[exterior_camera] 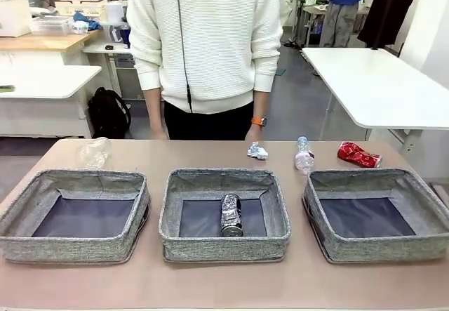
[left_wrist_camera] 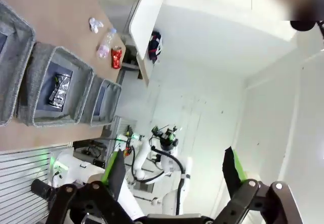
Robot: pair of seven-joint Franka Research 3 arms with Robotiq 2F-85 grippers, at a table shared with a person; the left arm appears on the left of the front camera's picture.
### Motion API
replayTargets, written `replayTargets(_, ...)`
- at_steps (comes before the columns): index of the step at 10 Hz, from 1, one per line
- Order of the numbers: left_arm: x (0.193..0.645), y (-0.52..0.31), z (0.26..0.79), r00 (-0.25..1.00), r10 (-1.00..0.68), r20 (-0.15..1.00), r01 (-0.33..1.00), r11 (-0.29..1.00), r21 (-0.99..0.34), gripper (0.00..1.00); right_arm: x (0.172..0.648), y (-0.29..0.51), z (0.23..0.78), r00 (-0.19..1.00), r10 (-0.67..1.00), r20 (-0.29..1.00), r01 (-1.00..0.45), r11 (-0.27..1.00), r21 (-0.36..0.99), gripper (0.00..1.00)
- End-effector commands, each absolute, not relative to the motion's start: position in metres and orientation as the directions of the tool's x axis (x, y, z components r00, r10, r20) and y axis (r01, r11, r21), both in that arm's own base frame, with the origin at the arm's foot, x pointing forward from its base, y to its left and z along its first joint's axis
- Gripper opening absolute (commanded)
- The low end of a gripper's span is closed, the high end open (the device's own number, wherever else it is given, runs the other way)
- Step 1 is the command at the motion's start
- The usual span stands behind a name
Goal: Sort the waste into the appropriate baskets.
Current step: Place the picked waste into the Fabric basket indicated by the person, then pick up the waste item pointed out by the person.
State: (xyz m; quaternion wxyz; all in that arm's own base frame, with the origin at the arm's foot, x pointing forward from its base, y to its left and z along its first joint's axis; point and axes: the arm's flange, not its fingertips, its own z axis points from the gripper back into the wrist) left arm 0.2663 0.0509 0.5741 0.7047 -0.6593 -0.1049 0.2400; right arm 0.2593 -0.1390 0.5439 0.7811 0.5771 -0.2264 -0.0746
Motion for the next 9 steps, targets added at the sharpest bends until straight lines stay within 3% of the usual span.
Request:
replayTargets(1, 0.2748, 0.0407, 0.571, 0.885, 0.444, -0.138, -0.168, 0.028, -0.985, 1.0, 0.2606, -0.1386, 0.5447, 0.878, -0.378, 0.295, -0.178, 0.314, 0.933, 1.0)
replayTargets(9, 0.2748, 0.0407, 0.571, 0.885, 0.444, -0.138, -0.168, 0.028, -0.985, 1.0, 0.2606, -0.1386, 0.5447, 0.878, -0.378, 0.295, -0.178, 0.314, 0.933, 1.0)
